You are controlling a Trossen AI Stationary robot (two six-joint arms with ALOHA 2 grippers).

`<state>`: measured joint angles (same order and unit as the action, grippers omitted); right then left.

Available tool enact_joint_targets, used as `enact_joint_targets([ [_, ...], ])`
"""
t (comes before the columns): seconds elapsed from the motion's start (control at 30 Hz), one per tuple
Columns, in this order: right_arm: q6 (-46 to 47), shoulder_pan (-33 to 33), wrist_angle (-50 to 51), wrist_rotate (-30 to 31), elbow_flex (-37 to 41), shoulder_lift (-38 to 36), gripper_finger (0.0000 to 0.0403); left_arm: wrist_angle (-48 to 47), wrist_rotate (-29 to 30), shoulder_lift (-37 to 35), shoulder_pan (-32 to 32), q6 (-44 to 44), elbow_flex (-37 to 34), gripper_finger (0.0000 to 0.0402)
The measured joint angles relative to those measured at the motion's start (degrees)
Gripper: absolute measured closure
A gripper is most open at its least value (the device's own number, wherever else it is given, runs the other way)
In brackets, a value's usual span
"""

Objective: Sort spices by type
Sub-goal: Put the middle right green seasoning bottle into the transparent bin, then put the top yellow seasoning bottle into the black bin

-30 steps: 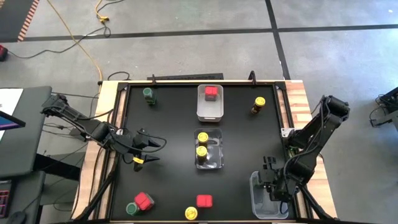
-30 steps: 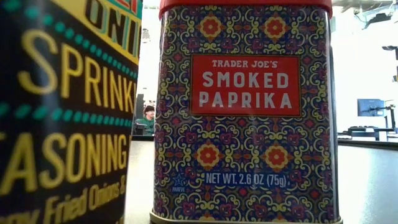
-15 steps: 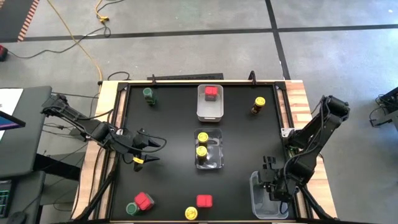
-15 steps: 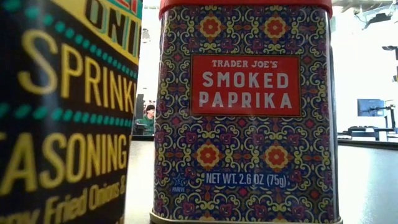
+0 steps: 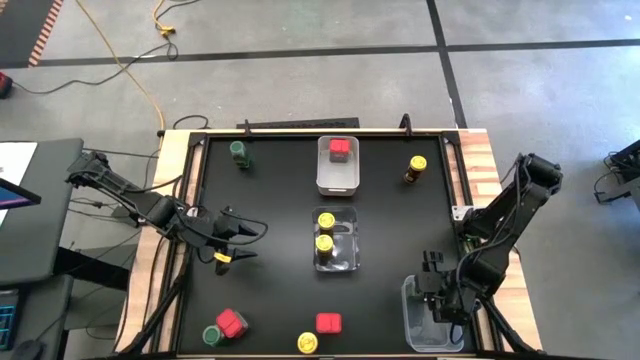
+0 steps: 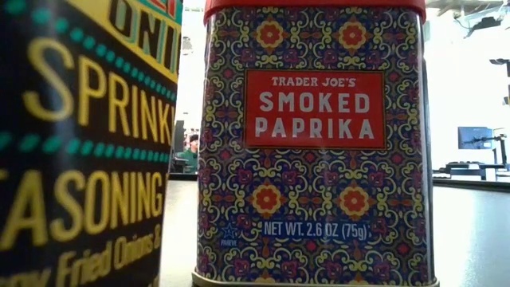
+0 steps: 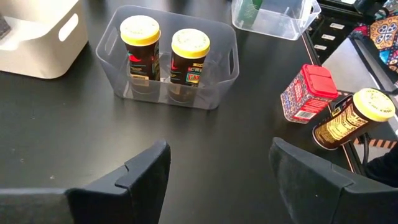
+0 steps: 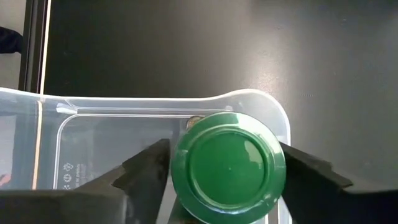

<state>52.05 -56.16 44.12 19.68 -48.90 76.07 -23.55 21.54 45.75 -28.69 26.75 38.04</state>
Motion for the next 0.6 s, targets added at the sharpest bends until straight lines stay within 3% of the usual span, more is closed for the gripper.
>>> enact_joint_targets([
  [0.27, 0.0, 0.0, 0.5, -0.1, 0.0, 0.0, 0.0047, 0.0, 0.1, 0.0, 0.0, 0.0, 0.0, 0.014],
  [0.6, -1.4, 0.0, 2.3, -1.7, -2.7, -5.3, 0.0042, -0.1, 0.2, 0.0, 0.0, -0.6, 0.0, 0.014],
])
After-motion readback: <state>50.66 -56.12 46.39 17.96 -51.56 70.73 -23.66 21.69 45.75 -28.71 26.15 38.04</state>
